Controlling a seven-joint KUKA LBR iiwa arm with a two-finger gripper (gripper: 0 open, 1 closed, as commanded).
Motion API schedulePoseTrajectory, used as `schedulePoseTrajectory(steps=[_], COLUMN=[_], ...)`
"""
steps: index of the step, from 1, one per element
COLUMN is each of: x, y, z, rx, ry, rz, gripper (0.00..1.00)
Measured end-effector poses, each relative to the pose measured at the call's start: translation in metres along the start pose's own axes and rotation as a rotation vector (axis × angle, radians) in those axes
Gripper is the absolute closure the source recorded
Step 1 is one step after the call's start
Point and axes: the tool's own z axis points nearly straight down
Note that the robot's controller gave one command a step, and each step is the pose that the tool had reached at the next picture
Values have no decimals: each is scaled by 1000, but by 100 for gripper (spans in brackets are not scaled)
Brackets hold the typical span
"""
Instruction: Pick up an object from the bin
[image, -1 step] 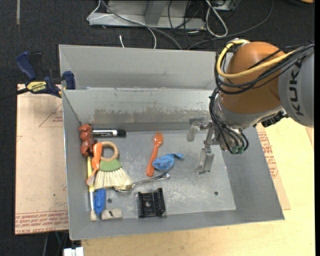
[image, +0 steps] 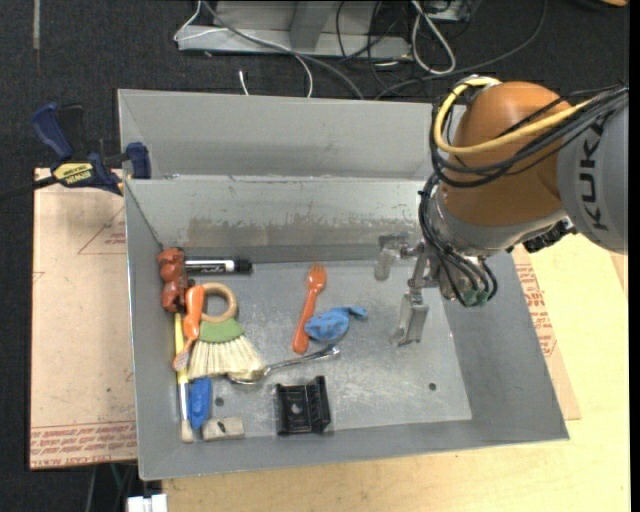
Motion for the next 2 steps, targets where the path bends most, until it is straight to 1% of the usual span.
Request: schedulePoseTrajectory(steps=[1, 2], x=[-14, -22], y=[15, 31], z=[66, 87], rx=[0, 2], ry=[-4, -9], rz=[-141, -554], gripper=[0, 0])
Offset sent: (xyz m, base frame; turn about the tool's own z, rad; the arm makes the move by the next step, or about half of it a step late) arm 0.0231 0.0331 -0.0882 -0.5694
